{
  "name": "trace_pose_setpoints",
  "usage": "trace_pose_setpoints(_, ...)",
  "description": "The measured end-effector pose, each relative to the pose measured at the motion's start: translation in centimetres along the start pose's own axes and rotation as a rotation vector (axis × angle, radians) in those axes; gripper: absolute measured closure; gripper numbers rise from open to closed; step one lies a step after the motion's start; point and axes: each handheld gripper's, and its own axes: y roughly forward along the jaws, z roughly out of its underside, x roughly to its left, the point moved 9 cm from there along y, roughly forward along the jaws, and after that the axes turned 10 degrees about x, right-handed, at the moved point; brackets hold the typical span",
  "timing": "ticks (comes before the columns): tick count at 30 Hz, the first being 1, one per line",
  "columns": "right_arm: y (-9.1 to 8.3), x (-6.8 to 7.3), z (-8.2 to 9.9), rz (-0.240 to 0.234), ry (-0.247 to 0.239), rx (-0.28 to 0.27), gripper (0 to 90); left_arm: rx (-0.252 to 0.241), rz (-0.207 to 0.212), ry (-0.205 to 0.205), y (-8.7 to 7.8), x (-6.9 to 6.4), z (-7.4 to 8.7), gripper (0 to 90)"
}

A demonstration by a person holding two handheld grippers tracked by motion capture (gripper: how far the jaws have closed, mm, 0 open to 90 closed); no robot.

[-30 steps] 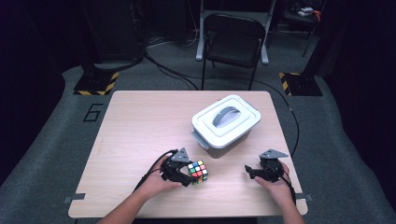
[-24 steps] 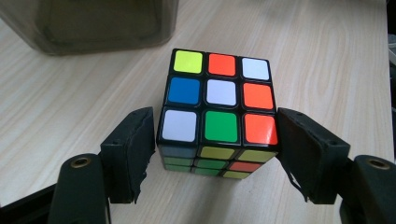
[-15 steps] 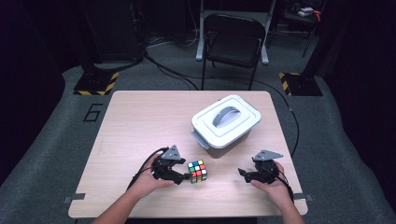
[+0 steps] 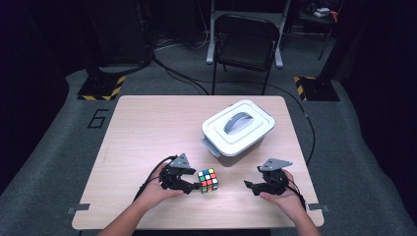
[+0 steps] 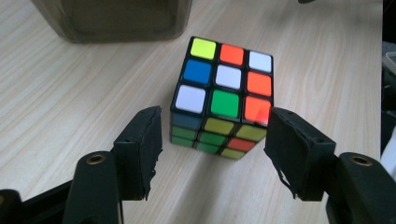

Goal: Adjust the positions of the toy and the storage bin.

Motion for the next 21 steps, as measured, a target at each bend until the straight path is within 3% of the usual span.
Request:
trace_pose_setpoints(8, 0.2, 0.0, 0.2, 0.006, 0.016, -0.015, 21.8, 0.002, 0.028, -0.027, 0.5, -0.1, -0.5, 35.5)
trace_pose_setpoints(12, 0.1, 0.7, 0.1, -0.016, -0.024, -0.006, 22.2, 0.017, 0.052, -0.01, 1.1, -0.4, -0.4, 39.3)
trace_pose_setpoints(21, 0.2, 2.5, -0.1, -0.063, -0.05, -0.004, 23.2, 0.039, 0.077, 0.045, 1.9, -2.0, -0.6, 40.3)
